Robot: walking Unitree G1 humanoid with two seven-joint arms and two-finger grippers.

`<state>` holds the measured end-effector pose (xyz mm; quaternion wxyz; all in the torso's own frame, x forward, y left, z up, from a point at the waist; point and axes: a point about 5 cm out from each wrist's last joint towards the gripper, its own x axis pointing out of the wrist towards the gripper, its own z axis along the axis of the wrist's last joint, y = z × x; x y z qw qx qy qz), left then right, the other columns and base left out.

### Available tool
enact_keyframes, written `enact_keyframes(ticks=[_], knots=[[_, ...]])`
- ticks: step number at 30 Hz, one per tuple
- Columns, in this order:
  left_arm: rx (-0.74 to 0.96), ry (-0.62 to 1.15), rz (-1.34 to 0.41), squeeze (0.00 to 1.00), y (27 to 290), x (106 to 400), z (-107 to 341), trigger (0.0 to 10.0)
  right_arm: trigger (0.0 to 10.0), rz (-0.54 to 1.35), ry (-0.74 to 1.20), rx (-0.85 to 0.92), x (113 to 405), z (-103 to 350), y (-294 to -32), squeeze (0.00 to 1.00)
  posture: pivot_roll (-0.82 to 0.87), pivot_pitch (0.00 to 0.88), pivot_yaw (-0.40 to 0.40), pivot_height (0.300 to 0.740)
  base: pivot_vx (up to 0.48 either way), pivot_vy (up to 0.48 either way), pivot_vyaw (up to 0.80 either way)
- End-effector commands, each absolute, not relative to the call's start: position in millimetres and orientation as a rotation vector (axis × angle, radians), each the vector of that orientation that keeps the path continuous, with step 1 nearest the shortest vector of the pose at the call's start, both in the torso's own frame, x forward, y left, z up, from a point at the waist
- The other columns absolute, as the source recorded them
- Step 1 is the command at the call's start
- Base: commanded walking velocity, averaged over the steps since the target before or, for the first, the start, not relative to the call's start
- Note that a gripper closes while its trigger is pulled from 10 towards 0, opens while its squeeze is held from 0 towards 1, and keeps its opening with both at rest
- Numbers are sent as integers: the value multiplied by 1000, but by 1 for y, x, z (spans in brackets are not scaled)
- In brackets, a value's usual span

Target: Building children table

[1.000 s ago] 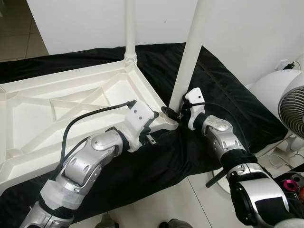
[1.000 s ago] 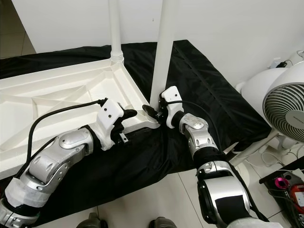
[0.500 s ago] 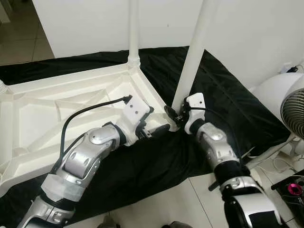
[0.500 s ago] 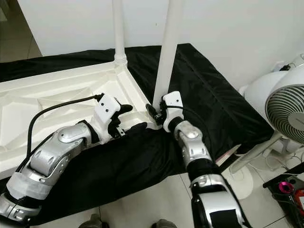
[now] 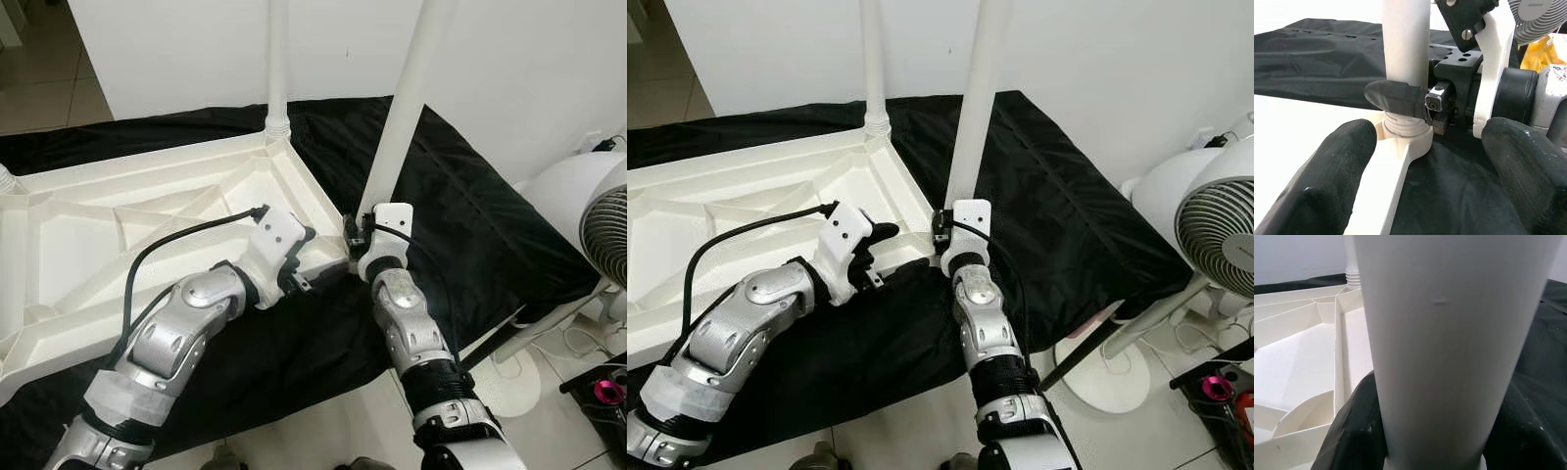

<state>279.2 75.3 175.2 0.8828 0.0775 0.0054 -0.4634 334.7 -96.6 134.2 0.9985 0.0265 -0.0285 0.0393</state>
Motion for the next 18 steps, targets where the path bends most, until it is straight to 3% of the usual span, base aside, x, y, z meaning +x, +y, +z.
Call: enact_keyframes(ticks=[1,4,5,6,7,15,16,17,18], knots=[[168,-2,-963,0,77,280,177,10000,10000,32,-11,76,332,125,-106,0,-74,0,-4,740,0,0,0],[173,-14,-963,0,77,283,182,10000,10000,37,-18,58,331,128,-107,0,-86,0,23,740,0,0,0],[177,-14,-970,0,77,283,182,10000,10000,36,-24,58,331,130,-107,859,-90,0,30,740,0,0,0],[177,-14,-970,0,77,283,182,10000,10000,36,-24,58,331,130,-107,859,-90,0,30,740,0,0,0],[180,-12,-977,0,77,282,182,10000,10000,37,-30,63,331,132,-108,1000,-90,0,30,740,0,0,0],[163,1,-1016,0,75,279,178,10000,10000,172,-74,66,326,140,-112,1000,-90,0,15,740,0,0,0],[159,1,-1024,0,75,277,178,10000,10000,219,-76,56,325,140,-115,929,-88,0,14,740,0,0,0],[159,1,-1024,0,75,277,178,10000,10000,219,-76,56,325,140,-115,929,-88,0,14,740,0,0,0],[157,3,-1029,0,75,276,177,10000,10000,269,-81,45,324,141,-118,0,-87,0,11,740,0,0,0]])
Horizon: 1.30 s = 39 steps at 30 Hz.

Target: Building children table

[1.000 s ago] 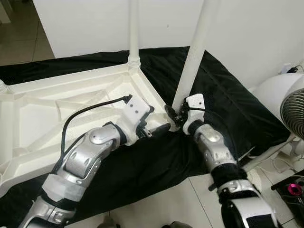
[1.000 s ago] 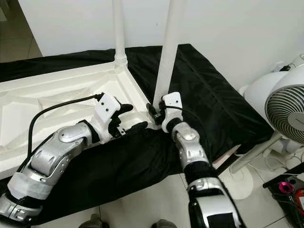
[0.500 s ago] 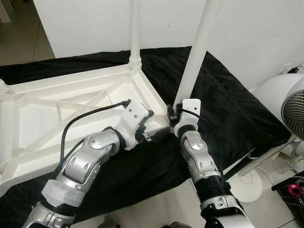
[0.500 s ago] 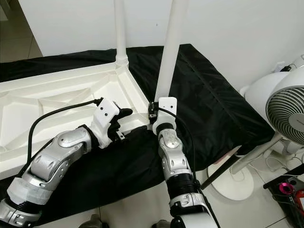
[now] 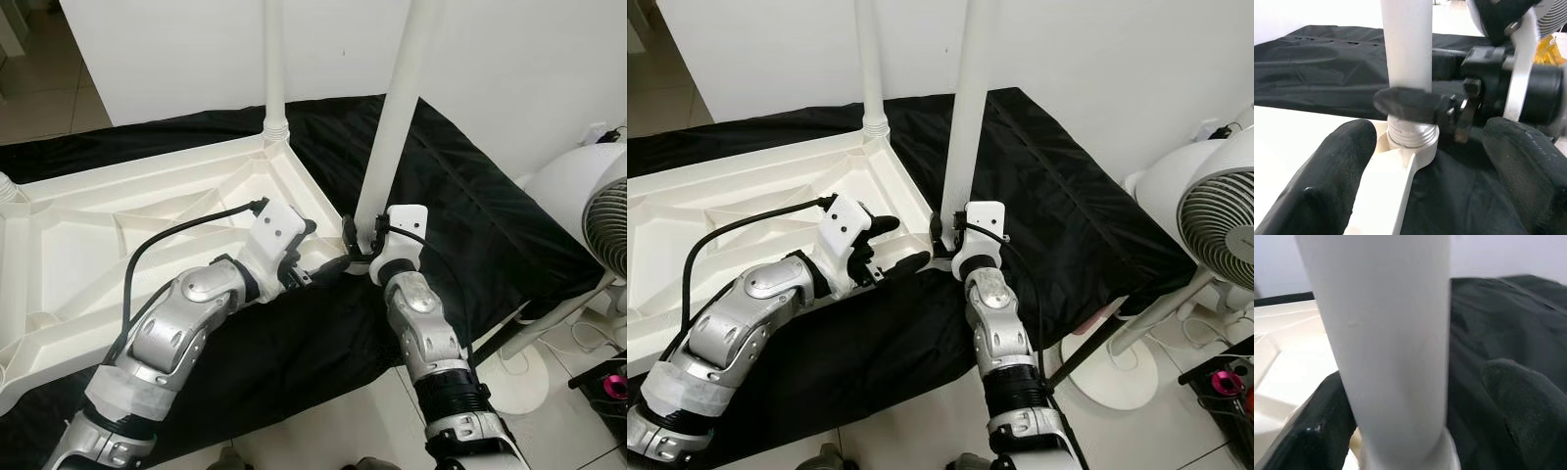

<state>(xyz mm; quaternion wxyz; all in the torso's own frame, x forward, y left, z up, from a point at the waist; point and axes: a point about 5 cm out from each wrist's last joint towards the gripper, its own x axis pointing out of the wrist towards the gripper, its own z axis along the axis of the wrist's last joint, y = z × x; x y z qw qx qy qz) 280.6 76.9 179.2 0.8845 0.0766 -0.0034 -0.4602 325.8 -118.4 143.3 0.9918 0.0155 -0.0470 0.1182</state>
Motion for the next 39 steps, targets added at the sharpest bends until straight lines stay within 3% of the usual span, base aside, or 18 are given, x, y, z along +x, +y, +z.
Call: enact_keyframes(ticks=[1,13,34,35,37,38,39], knots=[[157,3,-1029,0,75,276,177,10000,10000,269,-81,45,324,141,-118,0,-87,0,11,740,0,0,0],[149,-12,-1040,0,75,275,175,10000,10000,615,-108,-162,326,145,-137,0,-92,0,23,740,0,0,0],[201,14,-1047,0,74,280,176,10000,10000,773,-10,-259,360,143,-139,0,-76,0,50,740,0,0,0],[199,15,-1051,0,74,280,176,10000,7882,780,-6,-257,360,143,-139,0,-72,0,49,740,0,0,0],[199,15,-1051,0,74,280,176,10000,7882,780,-6,-257,360,143,-139,0,-72,0,49,740,0,0,0],[198,15,-1053,0,74,279,176,10000,4314,789,-5,-255,361,143,-139,0,-69,0,47,740,0,0,0],[198,15,-1053,0,74,279,176,10000,4314,789,-5,-255,361,143,-139,0,-69,0,47,740,0,0,0]])
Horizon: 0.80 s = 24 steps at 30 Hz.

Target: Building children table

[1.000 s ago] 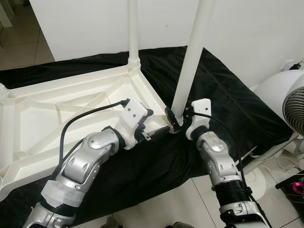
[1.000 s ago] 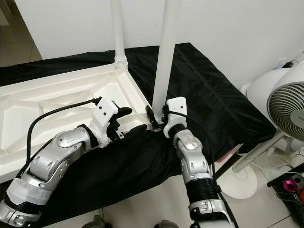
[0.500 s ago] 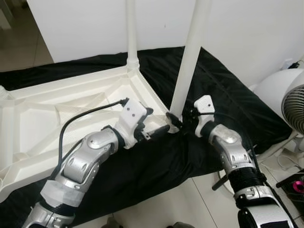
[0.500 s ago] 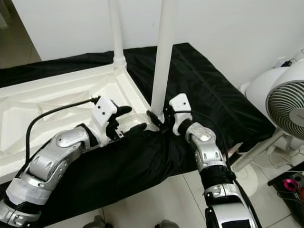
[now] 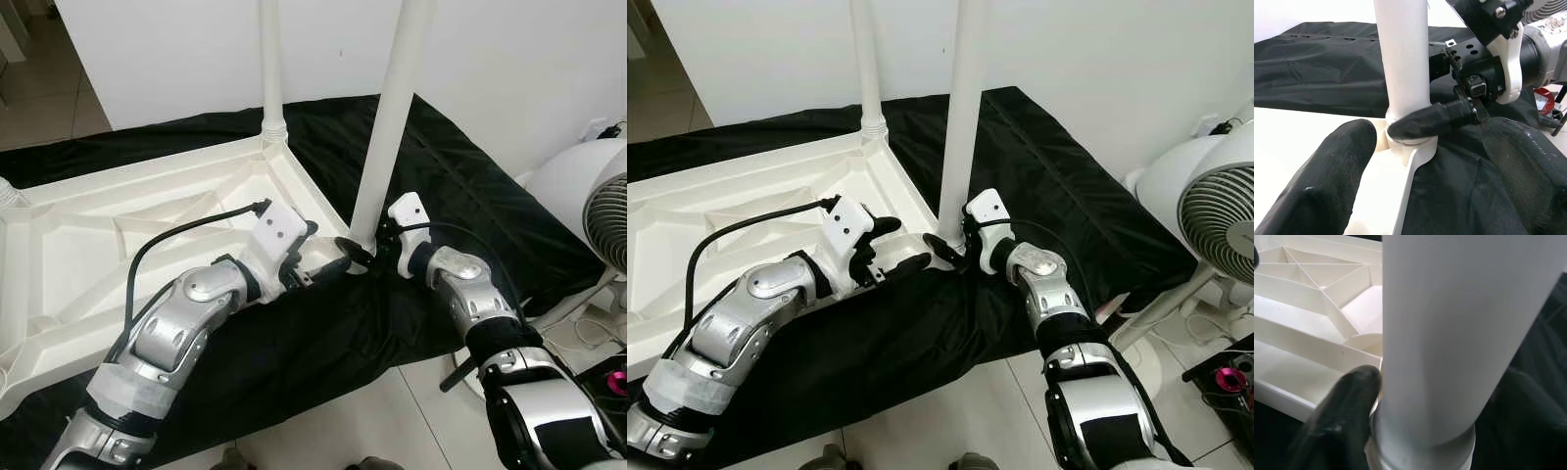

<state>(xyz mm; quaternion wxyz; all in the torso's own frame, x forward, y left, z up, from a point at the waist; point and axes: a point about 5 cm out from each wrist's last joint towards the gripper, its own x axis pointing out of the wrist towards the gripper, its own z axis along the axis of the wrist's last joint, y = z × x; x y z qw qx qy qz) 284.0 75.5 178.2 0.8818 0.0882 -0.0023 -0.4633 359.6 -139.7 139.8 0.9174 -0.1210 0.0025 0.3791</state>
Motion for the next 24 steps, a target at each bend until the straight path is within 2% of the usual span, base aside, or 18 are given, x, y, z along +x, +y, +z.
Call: enact_keyframes(ticks=[1,2,11,12,17,19,24], knots=[[196,14,-1053,0,74,279,176,10000,706,793,-3,-253,361,142,-140,0,-69,0,47,740,0,0,0],[195,14,-1052,0,73,279,176,10000,0,796,0,-250,361,140,-140,0,-67,0,44,740,0,0,0],[191,18,-1052,0,72,278,175,10000,0,790,9,-229,355,131,-145,0,-74,0,39,740,0,0,0],[189,19,-1053,0,72,278,175,10000,10000,781,9,-213,353,128,-146,0,-74,0,33,740,0,0,0],[180,21,-1054,0,71,276,174,10000,10000,746,2,-166,348,123,-145,0,-71,0,24,740,0,0,0],[179,26,-1052,0,72,275,174,10000,10000,635,19,-136,348,120,-139,0,-67,0,17,740,0,0,0],[177,29,-1047,0,73,275,173,10000,10000,553,29,-103,347,121,-131,0,-65,0,11,740,0,0,0]])
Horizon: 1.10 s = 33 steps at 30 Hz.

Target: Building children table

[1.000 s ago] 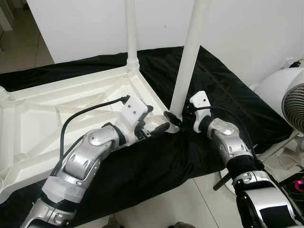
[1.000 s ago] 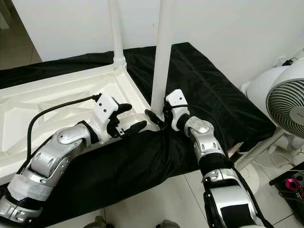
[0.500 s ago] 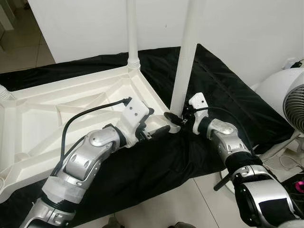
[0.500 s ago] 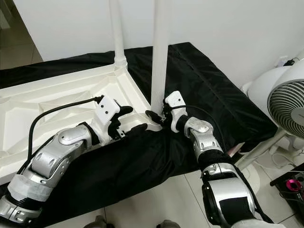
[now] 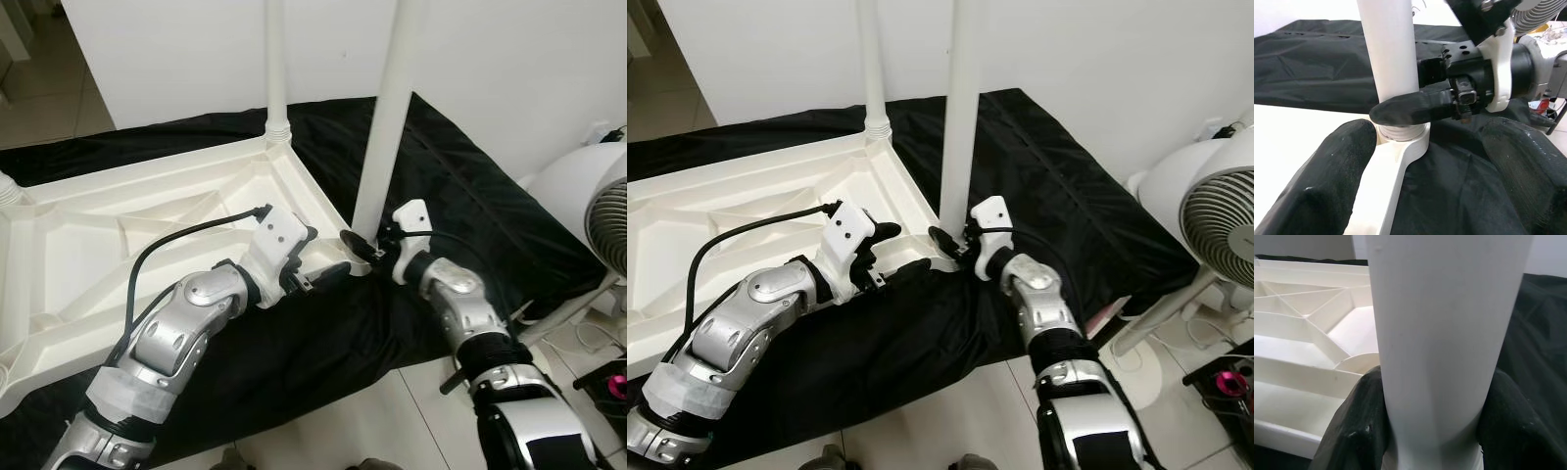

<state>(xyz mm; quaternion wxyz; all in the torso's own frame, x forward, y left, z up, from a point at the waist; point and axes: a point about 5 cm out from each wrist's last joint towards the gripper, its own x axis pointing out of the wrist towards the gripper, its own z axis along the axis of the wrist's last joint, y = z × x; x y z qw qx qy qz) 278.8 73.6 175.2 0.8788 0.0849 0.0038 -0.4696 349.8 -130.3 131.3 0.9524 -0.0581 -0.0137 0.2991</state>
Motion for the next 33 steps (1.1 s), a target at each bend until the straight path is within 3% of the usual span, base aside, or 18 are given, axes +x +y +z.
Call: enact_keyframes(ticks=[1,6,7,8,20,21,27,30,31,33], knots=[[177,29,-1047,0,73,275,173,10000,10000,553,29,-103,347,121,-131,0,-65,0,11,740,0,0,0],[169,34,-1044,0,73,272,171,10000,10000,360,20,-46,340,121,-110,0,-62,0,5,740,0,0,0],[169,37,-1047,0,74,270,171,10000,10000,169,22,32,332,119,-102,0,-61,0,3,740,0,0,0],[169,39,-1047,0,74,270,171,10000,10000,131,29,64,327,117,-96,0,-61,0,3,740,0,0,0],[171,42,-1048,0,74,270,171,10000,10000,147,33,91,320,124,-87,0,-58,0,-2,740,0,0,0],[170,42,-1047,0,74,270,171,10000,10000,138,36,89,318,125,-87,1000,-58,0,-2,740,0,0,0],[164,44,-1046,0,74,268,171,10000,10000,163,16,95,317,128,-89,1000,-56,0,-11,740,0,0,0],[158,46,-1046,0,73,266,170,10000,10000,266,-14,58,320,130,-98,1000,-60,0,-11,740,0,0,0],[156,46,-1048,0,72,265,170,10000,10000,315,-17,51,322,131,-101,0,-60,0,-10,740,0,0,0],[154,46,-1049,0,72,265,170,10000,10000,346,-16,48,323,131,-104,0,-60,0,-10,740,0,0,0]])
